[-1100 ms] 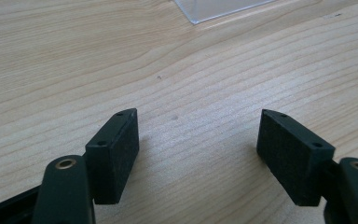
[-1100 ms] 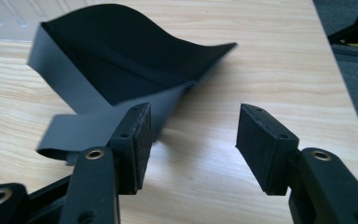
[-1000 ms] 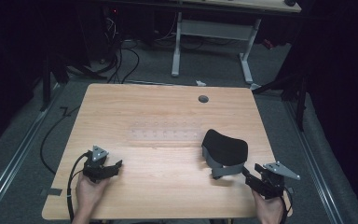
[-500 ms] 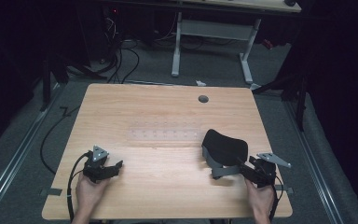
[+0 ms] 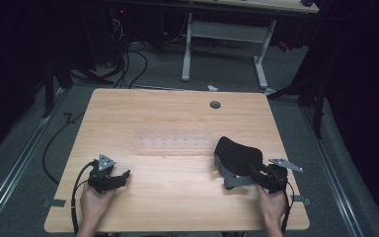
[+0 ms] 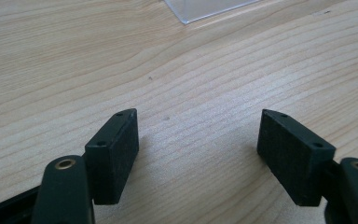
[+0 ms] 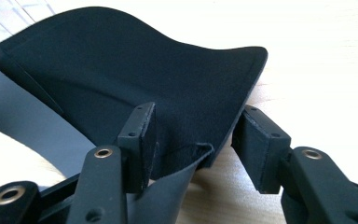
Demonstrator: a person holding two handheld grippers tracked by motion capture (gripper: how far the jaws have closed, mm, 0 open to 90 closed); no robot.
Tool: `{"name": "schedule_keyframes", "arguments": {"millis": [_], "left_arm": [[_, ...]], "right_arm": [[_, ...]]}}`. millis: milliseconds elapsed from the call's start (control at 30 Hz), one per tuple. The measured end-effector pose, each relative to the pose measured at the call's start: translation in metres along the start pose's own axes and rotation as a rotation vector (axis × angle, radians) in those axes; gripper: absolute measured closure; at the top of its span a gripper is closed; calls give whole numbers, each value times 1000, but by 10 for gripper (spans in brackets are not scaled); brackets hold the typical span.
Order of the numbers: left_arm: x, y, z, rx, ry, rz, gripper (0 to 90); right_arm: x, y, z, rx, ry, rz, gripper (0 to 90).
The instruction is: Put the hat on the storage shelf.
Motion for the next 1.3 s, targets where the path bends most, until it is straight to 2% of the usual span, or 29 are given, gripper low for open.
{"name": "schedule_keyframes", "arguments": {"millis": [33,267,433,533,700,867,1100,1300], "left_arm": [[0,0,0,1,-1,0,297],[0,0,0,2,-1,-2,296],[-1,1,0,5,-1,-9,284],[-1,1,0,5,-1,-9,284],[-1,1,0,4,-1,-9,283],[-1,1,0,5,0,-8,284],[-1,0,0,7,1,-5,278],[-1,0,1,3,7,-5,250]], "right_arm": [[-3,1,1,-4,15,-2,523],[-11,4,2,-13,23,-30,573],[-17,4,5,3,41,-36,606],[-18,4,7,-3,48,-47,630],[-16,5,9,-14,57,-99,743],[-11,5,8,-21,50,-125,805],[-8,3,5,-56,52,-147,841],[-4,2,0,-55,46,-155,847]]}}
Point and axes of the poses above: each handheld gripper's, and its own axes: x roughly backward along the jaws, z roughly out of its underside, y roughly to its left, the point moved 9 cm from there along -x, roughly forward along the jaws, and after that the axes turned 13 degrees about -x, right-handed, at the moved point
